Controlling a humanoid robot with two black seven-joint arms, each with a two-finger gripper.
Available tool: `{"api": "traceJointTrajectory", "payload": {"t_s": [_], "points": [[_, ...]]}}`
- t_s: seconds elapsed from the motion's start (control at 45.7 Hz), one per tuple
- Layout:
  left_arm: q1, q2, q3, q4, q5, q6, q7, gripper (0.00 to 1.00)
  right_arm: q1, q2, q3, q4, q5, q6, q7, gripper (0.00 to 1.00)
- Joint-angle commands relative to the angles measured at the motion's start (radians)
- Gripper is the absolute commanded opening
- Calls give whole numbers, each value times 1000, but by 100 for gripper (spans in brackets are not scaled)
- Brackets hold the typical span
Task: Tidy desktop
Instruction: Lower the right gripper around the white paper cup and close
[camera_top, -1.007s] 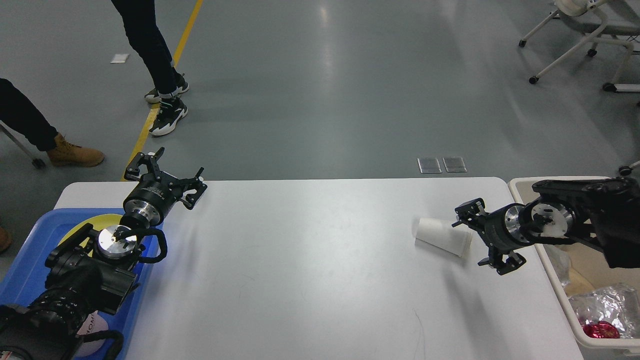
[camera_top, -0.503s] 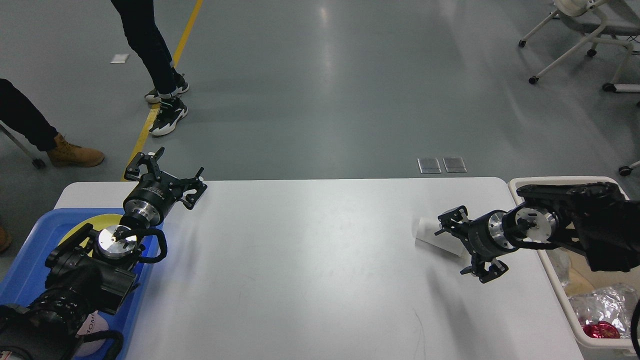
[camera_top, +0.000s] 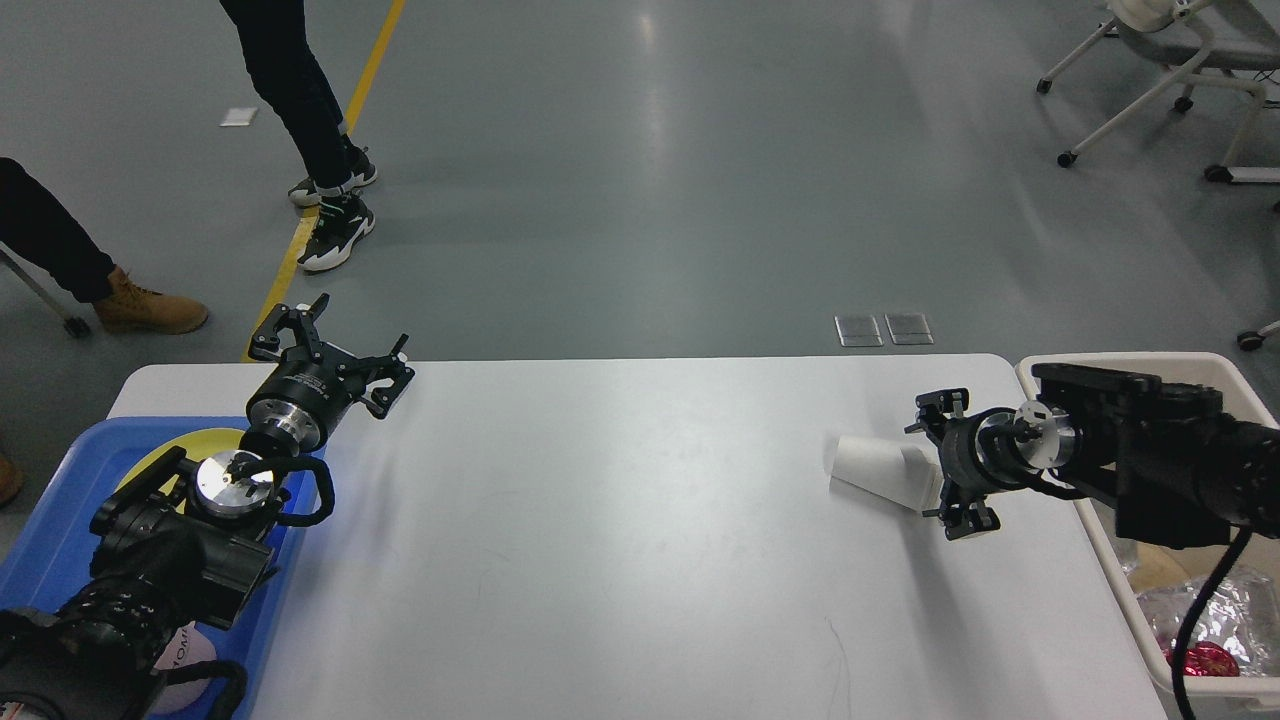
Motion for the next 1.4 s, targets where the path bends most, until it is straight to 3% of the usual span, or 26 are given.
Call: {"api": "traceJointTrajectory", "payload": {"t_s": [0.0,1.379], "points": [[0,0,0,0,0,0,0,96,-47,83,3,-88,-64,-27,0,100],[0,0,0,0,0,0,0,96,-99,180,89,-233,-232,-36,14,100]]}}
